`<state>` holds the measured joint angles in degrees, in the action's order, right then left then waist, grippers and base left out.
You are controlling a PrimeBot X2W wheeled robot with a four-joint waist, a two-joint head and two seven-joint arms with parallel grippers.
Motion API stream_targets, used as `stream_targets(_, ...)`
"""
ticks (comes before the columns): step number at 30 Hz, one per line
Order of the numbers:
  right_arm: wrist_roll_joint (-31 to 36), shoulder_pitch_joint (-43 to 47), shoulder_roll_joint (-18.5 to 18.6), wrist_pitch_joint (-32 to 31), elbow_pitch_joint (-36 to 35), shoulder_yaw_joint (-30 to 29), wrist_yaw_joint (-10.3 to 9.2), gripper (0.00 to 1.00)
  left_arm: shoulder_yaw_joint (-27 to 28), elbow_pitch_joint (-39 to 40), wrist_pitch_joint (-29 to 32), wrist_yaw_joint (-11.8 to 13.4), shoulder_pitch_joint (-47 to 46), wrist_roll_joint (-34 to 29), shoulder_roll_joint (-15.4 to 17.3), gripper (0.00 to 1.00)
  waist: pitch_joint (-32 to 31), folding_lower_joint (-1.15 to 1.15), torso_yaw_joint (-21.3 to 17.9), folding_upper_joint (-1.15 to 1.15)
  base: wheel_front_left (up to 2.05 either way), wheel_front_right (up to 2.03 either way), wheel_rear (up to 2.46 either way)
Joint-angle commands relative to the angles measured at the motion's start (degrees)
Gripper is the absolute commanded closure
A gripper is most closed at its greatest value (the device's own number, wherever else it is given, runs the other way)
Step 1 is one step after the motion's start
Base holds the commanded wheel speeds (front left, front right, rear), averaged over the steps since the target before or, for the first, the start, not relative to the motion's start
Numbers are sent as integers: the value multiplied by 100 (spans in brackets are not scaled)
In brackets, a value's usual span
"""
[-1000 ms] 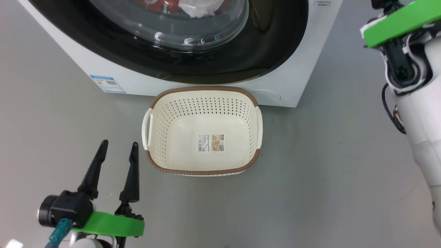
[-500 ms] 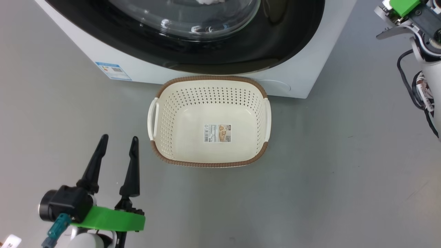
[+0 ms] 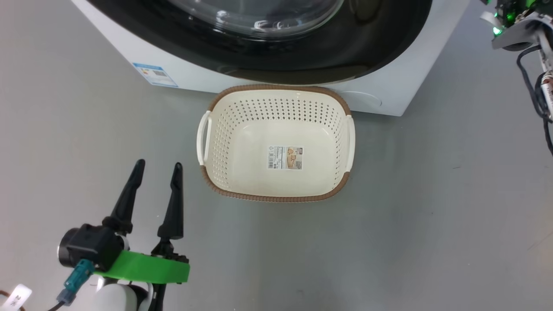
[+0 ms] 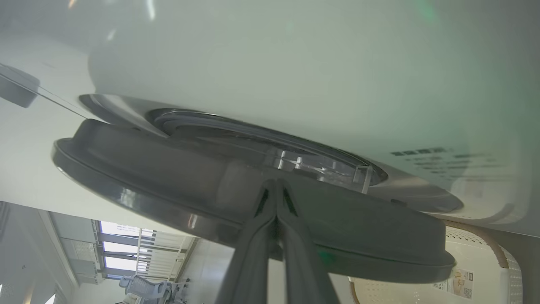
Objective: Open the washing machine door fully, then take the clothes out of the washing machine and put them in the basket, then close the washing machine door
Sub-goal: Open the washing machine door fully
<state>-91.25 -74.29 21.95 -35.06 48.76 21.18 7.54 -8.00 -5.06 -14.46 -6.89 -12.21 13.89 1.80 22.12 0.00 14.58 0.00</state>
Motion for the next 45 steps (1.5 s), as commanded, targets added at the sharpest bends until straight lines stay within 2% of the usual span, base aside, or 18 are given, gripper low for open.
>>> stream_targets(1,-53,-142,-109,-58,-42,-17,-5,100,133,120,-54,-26,-126,33,108,0,50,0,60,0,0,0,0)
stream_targets(10,-205,-371,-242,-462,333,-41,-5,100,12,127,-54,-18,-206,54,108,0,120,0,150,0,0,0,0)
stream_targets(19,-323,-42,-294,-967,205,10,-5,100,-59,67,-54,22,-123,49,108,0,-66,0,124,0,0,0,0)
stream_targets(34,-424,959,-344,-1368,-646,53,-5,100,-103,17,-54,74,157,-3,108,0,-494,0,112,0,0,0,0)
stream_targets(45,-430,2001,-510,-1653,-1634,222,-5,100,-89,-60,-54,62,483,-118,108,0,-901,0,177,0,0,0,0)
